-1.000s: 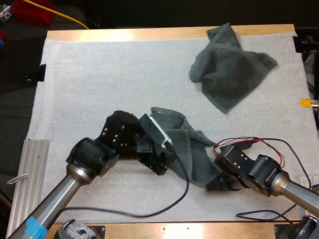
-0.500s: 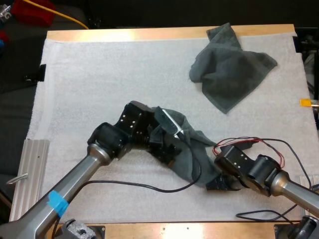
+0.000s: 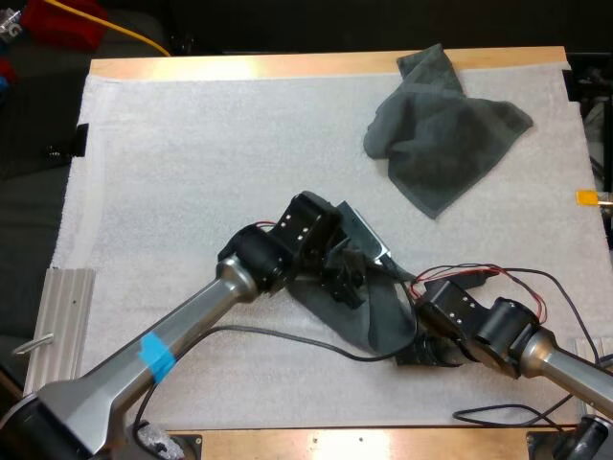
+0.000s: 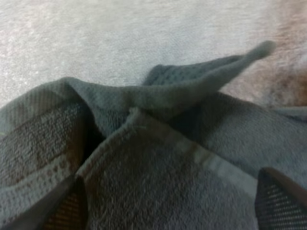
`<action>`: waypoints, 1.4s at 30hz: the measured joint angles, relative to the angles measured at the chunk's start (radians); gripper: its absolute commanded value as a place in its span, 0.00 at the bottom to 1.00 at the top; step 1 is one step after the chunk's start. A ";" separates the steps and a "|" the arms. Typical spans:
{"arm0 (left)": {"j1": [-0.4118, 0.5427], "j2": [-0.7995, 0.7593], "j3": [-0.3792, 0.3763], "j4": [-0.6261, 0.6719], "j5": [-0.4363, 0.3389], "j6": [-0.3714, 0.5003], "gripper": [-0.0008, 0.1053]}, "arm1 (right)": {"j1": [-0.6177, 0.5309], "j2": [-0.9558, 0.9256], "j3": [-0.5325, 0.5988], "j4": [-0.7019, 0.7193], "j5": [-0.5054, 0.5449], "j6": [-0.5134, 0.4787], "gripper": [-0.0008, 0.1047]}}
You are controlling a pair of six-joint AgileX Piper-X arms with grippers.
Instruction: Pick towel from pile, fold and stack
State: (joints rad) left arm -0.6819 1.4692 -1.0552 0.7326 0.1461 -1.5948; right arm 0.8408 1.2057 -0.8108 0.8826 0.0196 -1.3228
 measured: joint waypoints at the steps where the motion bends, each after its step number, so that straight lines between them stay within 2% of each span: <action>1: 0.000 0.010 -0.007 0.000 0.000 0.000 0.66 | 0.000 0.000 0.000 0.000 0.000 0.000 0.02; 13: -0.001 0.111 -0.027 -0.013 -0.001 0.000 0.66 | 0.000 0.000 0.000 0.000 0.000 0.000 0.02; 21: -0.003 0.169 -0.034 -0.069 -0.001 0.000 0.66 | 0.000 0.000 0.000 0.000 0.000 0.000 0.02; 31: -0.003 0.252 -0.110 -0.083 -0.001 0.000 0.66 | 0.000 0.000 0.000 0.000 0.000 0.000 0.02; 37: -0.003 0.260 -0.111 -0.077 -0.049 0.000 0.66 | 0.000 0.000 0.000 0.000 0.000 0.000 0.02; 42: -0.003 0.260 -0.111 -0.067 -0.051 0.000 0.65 | 0.000 0.000 0.000 0.000 0.000 0.000 0.02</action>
State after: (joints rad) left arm -0.6844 1.7293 -1.1658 0.6660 0.0947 -1.5948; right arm 0.8408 1.2057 -0.8108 0.8826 0.0196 -1.3228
